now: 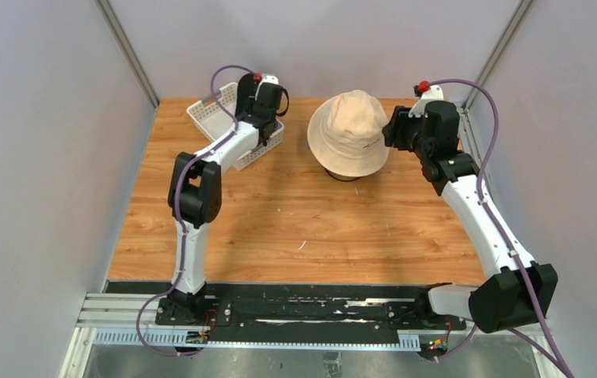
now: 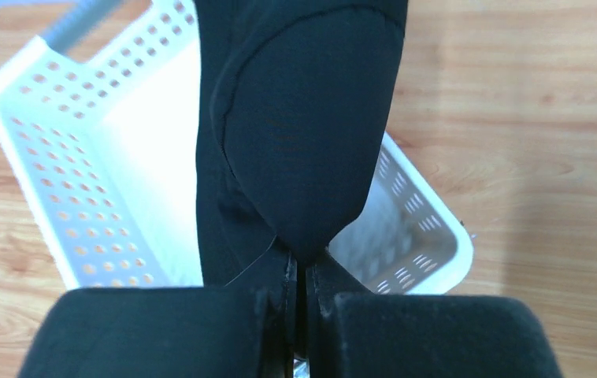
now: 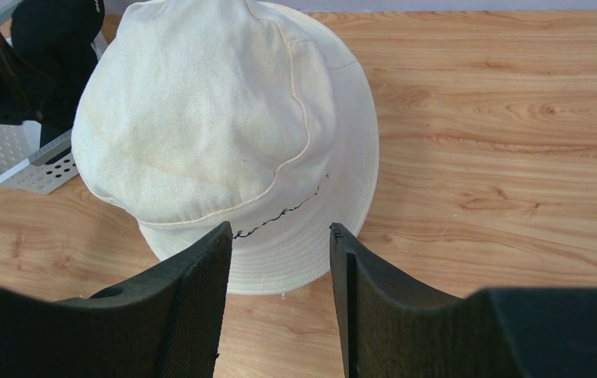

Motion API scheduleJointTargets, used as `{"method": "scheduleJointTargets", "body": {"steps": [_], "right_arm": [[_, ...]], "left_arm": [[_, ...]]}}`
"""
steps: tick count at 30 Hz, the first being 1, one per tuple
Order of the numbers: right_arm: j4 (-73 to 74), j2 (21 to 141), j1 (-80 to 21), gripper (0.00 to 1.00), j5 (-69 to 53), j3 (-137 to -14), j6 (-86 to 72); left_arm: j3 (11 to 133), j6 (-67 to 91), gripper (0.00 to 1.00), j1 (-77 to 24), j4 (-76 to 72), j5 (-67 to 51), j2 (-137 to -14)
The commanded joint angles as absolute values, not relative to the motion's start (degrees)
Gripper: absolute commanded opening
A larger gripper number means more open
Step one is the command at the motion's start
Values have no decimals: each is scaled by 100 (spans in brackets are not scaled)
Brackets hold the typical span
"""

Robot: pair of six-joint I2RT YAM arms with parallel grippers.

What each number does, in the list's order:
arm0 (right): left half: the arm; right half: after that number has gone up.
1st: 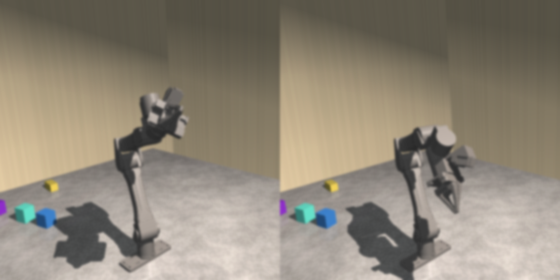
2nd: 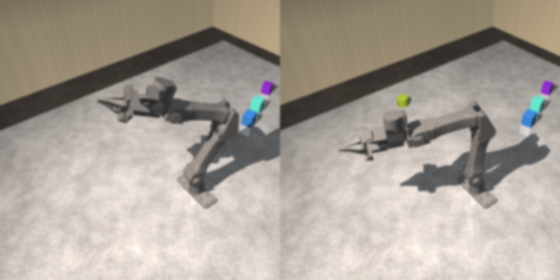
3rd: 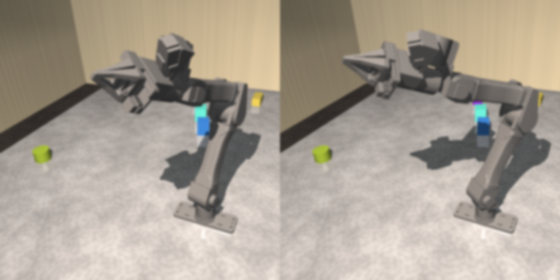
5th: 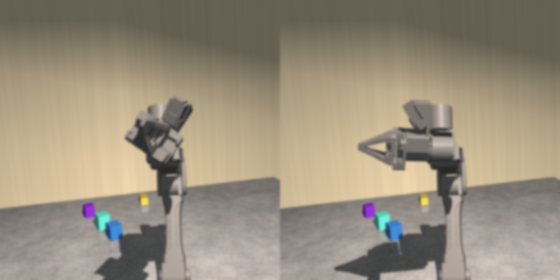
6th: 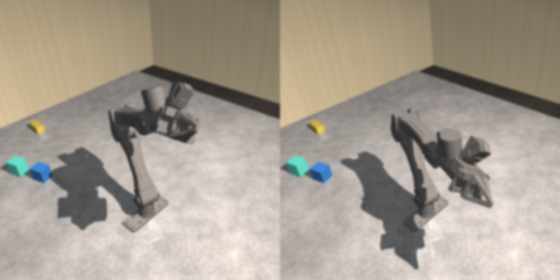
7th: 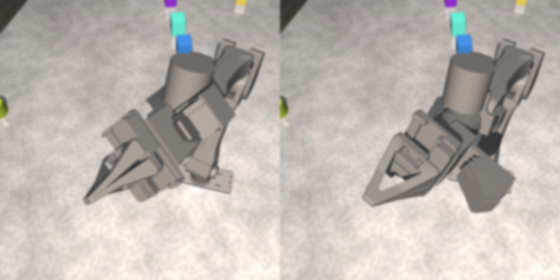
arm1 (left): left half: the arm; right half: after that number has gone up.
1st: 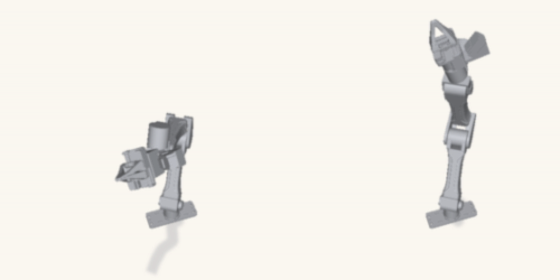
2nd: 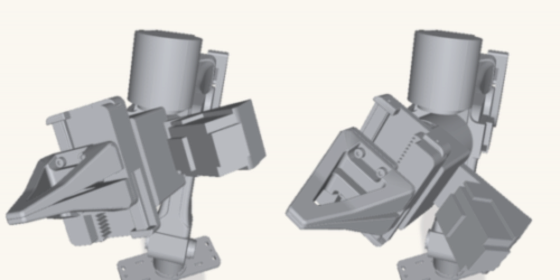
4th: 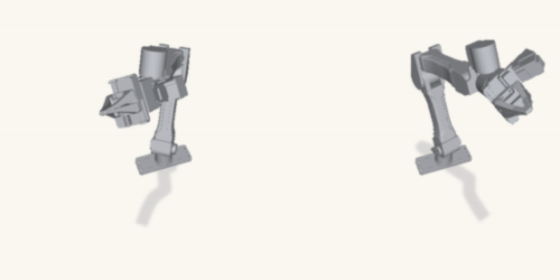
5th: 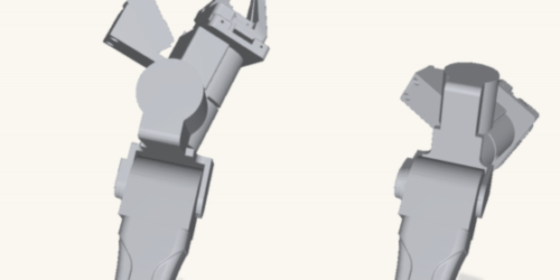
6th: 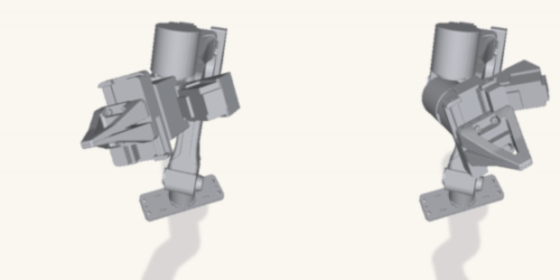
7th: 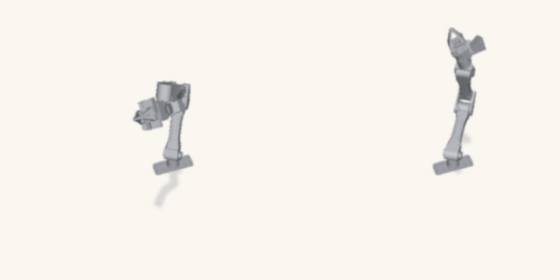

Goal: Stack the hats
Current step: Pick up the hat from the bin, then stack the hat on the hat.

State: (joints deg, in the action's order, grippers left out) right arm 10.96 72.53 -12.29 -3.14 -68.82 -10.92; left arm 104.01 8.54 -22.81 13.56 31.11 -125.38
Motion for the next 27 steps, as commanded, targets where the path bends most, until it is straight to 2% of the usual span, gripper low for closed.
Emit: {"method": "scheduleJointTargets", "body": {"steps": [1,7,14,27], "right_arm": [[929,7019,-1304,49,-401,-6783,-1152],[748,6819,-1303,48,-495,-6636,-1216],[342,6603,-1304,48,-1049,-6429,-1392],[-194,6093,-1279,49,-2389,-6387,-1871]], "left_arm": [[10597,479,0,-2344,1192,3256,-11416],[11022,354,0,-2342,1646,2729,-10427],[10864,938,0,-2346,1755,1358,-9266],[10500,1557,0,-2342,1637,114,-8709]]}}
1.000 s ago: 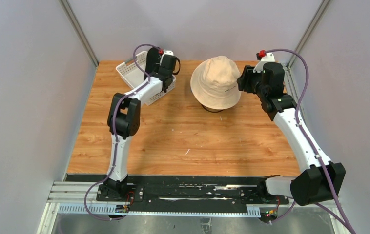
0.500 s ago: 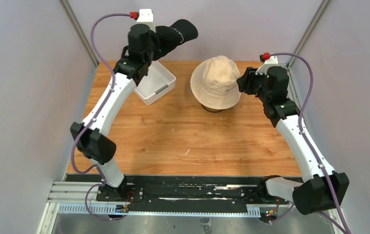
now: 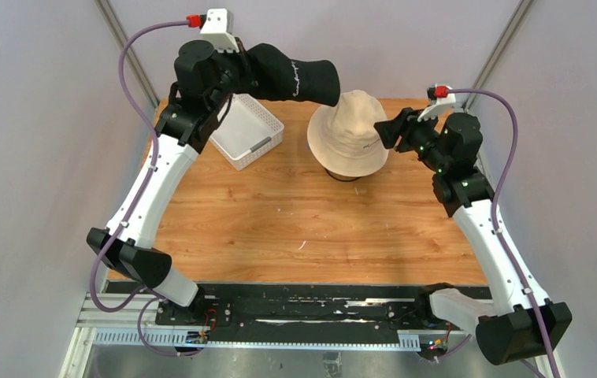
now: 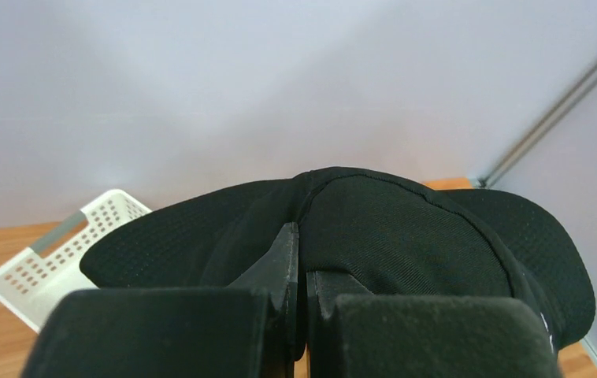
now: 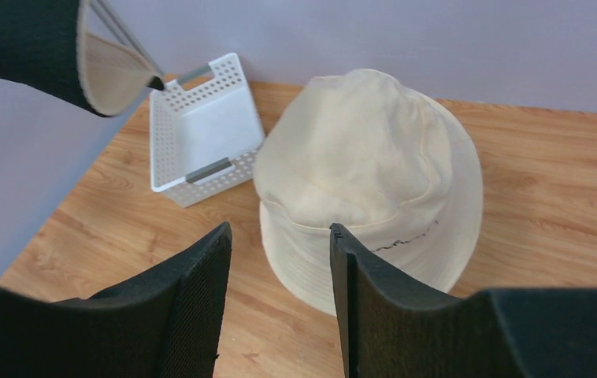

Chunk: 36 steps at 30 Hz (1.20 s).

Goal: Stack the hats
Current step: Stack the hat on the hat.

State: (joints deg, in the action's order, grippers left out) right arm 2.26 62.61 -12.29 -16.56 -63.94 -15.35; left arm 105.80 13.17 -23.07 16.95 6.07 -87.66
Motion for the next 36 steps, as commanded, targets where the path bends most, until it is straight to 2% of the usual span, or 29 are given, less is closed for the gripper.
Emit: {"method": "scheduleJointTargets", "body": {"steps": [1,13,36], "right_arm": [[-280,6103,-1271,49,-2560,-6408,-1991],[-2074,6695,-1143,50,-4097,-6390,-3552],[-4277,7927,-1158,49,-5093,-6593,-5459]], "left_arm": [[10439,1595,0,-2342,1602,65,-8703],[10064,1886,0,-2342,1278,-616,-8622],[10088,1974,0,-2681,1119,-844,-8941]]}}
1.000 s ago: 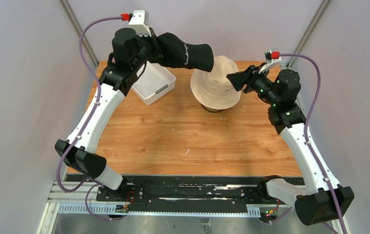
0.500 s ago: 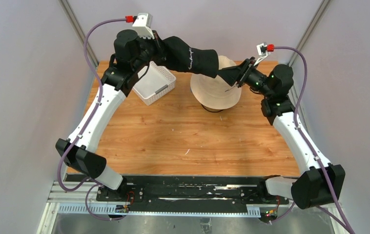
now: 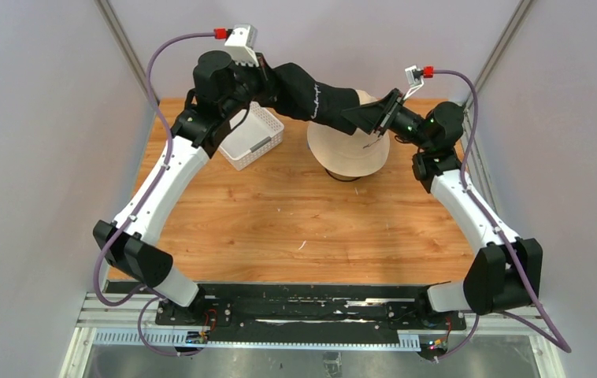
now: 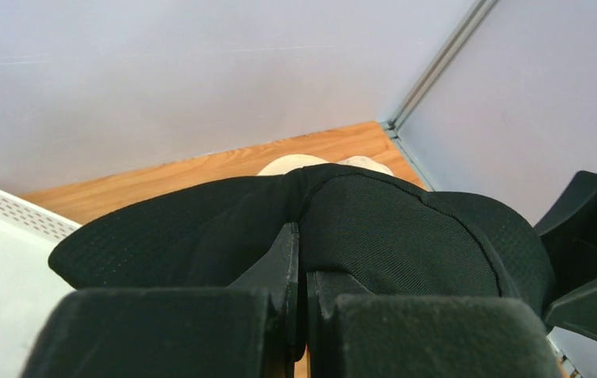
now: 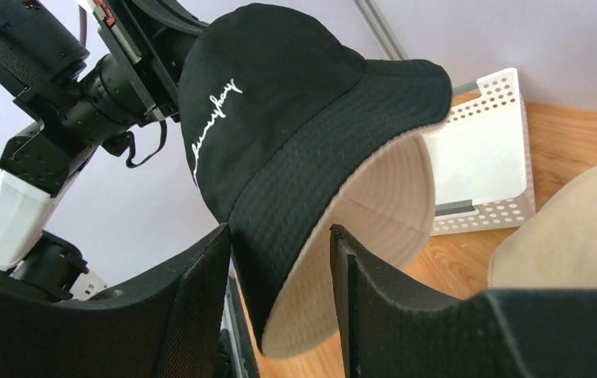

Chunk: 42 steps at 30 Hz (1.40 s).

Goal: Stack the hats
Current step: Stack the hat on the hat.

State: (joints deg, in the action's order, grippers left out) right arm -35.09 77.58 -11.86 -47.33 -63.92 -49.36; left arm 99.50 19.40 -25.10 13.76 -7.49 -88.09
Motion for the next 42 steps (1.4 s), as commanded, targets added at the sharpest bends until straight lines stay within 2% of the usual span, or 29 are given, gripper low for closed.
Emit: {"method": "scheduleJointTargets", "body": {"steps": [1,4,6,10,11,14,15,17,19,20,24,28,42], "right_arm": [[-4394,7974,-1154,49,-5114,-6607,-5569],[-4622,8081,-1174,46,-5219,-6649,-5764],[-4665,8110,-1192,39,-5250,-6675,-5807],[-4583,8101,-1195,4,-5267,-6702,-5803],[-4531,8079,-1195,1,-5246,-6713,-5782],[-4252,8026,-1183,0,-5192,-6858,-5609],[-4194,8036,-1171,1,-5186,-6956,-5590],[-4128,8084,-1148,1,-5213,-7179,-5661],[-4239,8208,-1115,0,-5258,-7476,-5874],[-4334,8295,-1093,0,-5275,-7645,-6021],[-5074,8794,-991,1,-5397,-8501,-6952],[-5596,9292,-911,1,-5378,-9167,-7790],[-5966,11194,-964,1,-5391,-11236,-8588]], "left_arm": [[10124,1945,0,-2730,1151,-825,-8975],[10213,1883,0,-2860,1219,-734,-9068],[10249,1861,0,-2907,1221,-701,-9136],[10359,1800,0,-2966,1291,-601,-9246],[10365,1787,0,-2967,1287,-585,-9256],[10356,1720,1,-2962,1309,-443,-9225],[10347,1692,5,-2962,1322,-368,-9197],[10291,1597,23,-2962,1314,-88,-9090],[10197,1492,49,-2962,1279,150,-8971],[10122,1448,58,-2962,1236,301,-8899],[9612,1304,82,-2954,782,1017,-8521],[9015,1220,93,-2951,296,1370,-8226],[8123,1527,94,-2918,-190,1206,-8198]]}}
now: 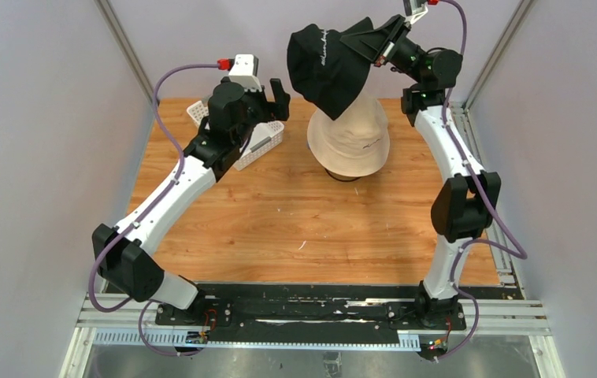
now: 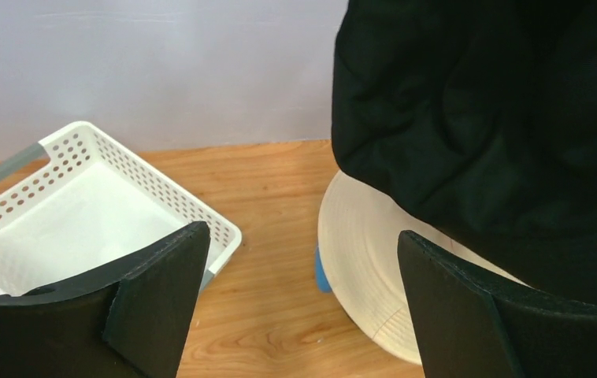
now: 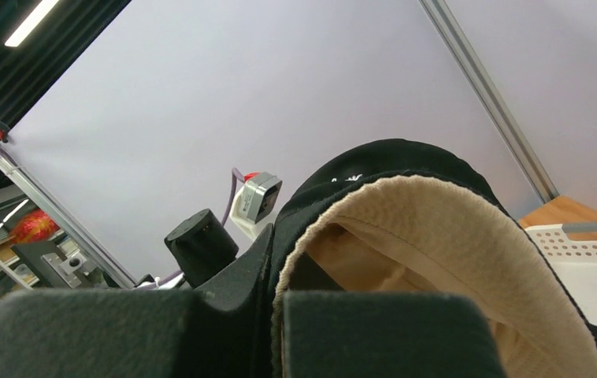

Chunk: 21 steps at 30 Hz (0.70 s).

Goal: Stack the hats
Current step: Stack the hat on the hat.

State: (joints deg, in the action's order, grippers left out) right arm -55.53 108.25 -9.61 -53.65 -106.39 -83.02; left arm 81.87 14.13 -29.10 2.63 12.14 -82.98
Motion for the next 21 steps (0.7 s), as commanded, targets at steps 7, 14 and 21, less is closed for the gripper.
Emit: {"method": "scheduleJointTargets", "body": {"steps": [7,14,21], "right_arm": [[-6106,12399,-961,1,-5387,-12050,-8920],[-6477,11913,-680,1,-5370,-10348,-8536],[-7193,10926,-147,1,-5246,-8372,-8557]], "left_arm": [[7824,1644,93,-2920,-380,956,-8094],[7694,1661,93,-2918,-400,872,-8095],[7612,1776,93,-2918,-524,853,-8258]]}}
